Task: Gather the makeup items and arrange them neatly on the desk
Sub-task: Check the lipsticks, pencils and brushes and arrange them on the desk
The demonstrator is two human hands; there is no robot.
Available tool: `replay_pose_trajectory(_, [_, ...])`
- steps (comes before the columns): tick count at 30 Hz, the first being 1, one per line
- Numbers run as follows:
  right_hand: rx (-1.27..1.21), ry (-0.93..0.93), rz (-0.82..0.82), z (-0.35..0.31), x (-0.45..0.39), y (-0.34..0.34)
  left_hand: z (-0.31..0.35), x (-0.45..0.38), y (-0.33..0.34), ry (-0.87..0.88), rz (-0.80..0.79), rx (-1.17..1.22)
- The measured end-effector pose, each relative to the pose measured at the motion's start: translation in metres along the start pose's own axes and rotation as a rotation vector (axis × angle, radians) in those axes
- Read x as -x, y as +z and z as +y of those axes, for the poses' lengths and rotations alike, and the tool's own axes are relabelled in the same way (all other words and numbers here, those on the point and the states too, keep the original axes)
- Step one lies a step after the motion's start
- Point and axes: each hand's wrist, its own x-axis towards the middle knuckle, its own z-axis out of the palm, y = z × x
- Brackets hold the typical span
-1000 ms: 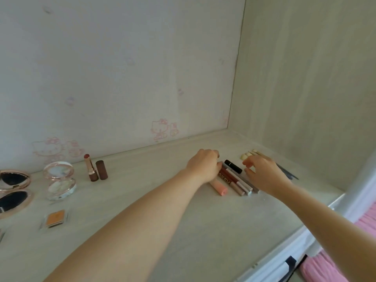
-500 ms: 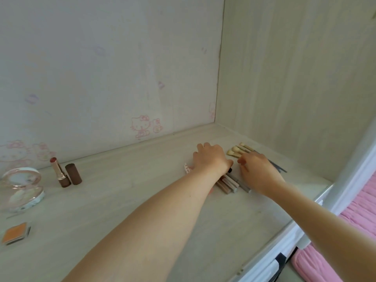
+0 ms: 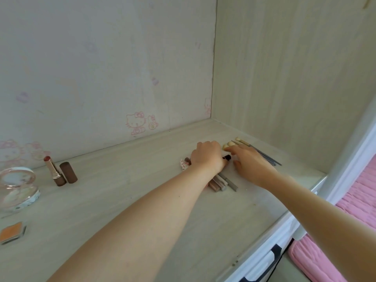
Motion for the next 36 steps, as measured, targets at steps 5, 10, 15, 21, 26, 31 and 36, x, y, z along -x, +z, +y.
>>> replay_pose_trajectory(5, [-0.003, 0.025, 0.001, 0.0, 0.002, -0.003, -0.001, 0.01, -0.008, 0.058, 0.023, 0.093])
replay_pose_trajectory(10, [-0.122, 0.07, 0.116, -0.014, 0.015, -0.015, -0.014, 0.027, -0.024, 0.149, 0.072, 0.243])
replay_pose_trajectory(15, [-0.25, 0.037, 0.194, -0.043, 0.023, -0.024, -0.038, 0.052, -0.047, 0.19, 0.077, 0.279])
replay_pose_trajectory(21, [-0.369, -0.035, 0.183, -0.101, 0.034, -0.032, -0.089, 0.103, -0.086, 0.176, 0.113, 0.366])
replay_pose_trajectory(26, [-0.52, -0.089, 0.164, -0.167, 0.047, -0.035, -0.133, 0.156, -0.118, 0.114, 0.198, 0.433])
replay_pose_trajectory(31, [-0.555, -0.219, 0.057, -0.236, 0.07, -0.029, -0.185, 0.221, -0.146, 0.054, 0.217, 0.471])
replay_pose_trajectory(36, [-0.771, -0.199, -0.084, -0.306, 0.085, -0.013, -0.23, 0.288, -0.164, -0.016, 0.369, 0.602])
